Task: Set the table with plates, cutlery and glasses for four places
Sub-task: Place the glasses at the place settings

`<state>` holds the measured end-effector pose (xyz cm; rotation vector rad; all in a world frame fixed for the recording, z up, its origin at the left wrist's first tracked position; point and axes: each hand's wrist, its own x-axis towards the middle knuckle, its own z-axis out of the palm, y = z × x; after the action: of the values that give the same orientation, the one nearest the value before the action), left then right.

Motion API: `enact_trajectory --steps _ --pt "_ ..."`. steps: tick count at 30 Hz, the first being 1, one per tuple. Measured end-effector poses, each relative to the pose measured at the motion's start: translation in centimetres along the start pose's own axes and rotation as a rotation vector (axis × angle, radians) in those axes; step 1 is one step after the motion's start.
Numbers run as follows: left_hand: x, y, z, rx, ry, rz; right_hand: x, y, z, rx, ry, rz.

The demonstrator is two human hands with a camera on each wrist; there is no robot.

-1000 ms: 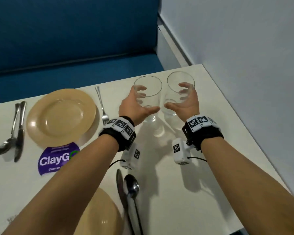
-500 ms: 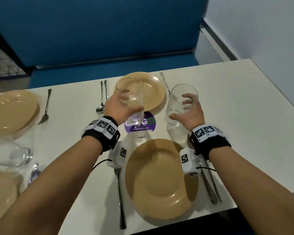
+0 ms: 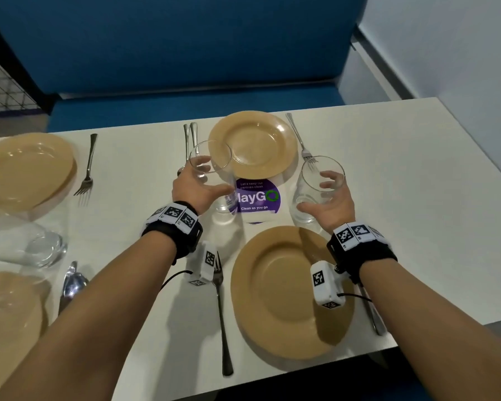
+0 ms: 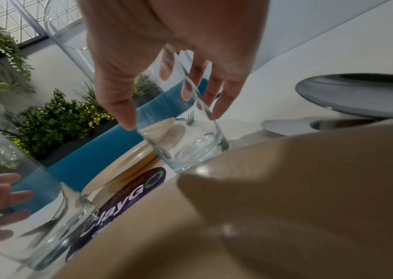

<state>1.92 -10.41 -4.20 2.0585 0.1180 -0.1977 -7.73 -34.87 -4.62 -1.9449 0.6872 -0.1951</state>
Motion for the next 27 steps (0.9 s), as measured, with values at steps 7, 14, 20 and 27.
enact_trajectory --steps 7,14,20,27 --pt "-0.2 0.5 0.9 0.007 -0.020 0.018 0.6 0.3 -0.8 0.055 -0.054 0.016" --pt "-0.5 0.7 0.8 0.016 0.008 0.023 0.7 0.8 -1.7 0.075 -0.094 -0.014" --pt "-0.5 1.1 0.8 0.035 0.011 0.019 0.2 1.6 -2.4 0.075 -0.118 -0.001" --pt "-0.5 1.0 0.5 0.061 0.027 0.027 0.0 1.7 -2.8 0.090 -0.129 0.018"
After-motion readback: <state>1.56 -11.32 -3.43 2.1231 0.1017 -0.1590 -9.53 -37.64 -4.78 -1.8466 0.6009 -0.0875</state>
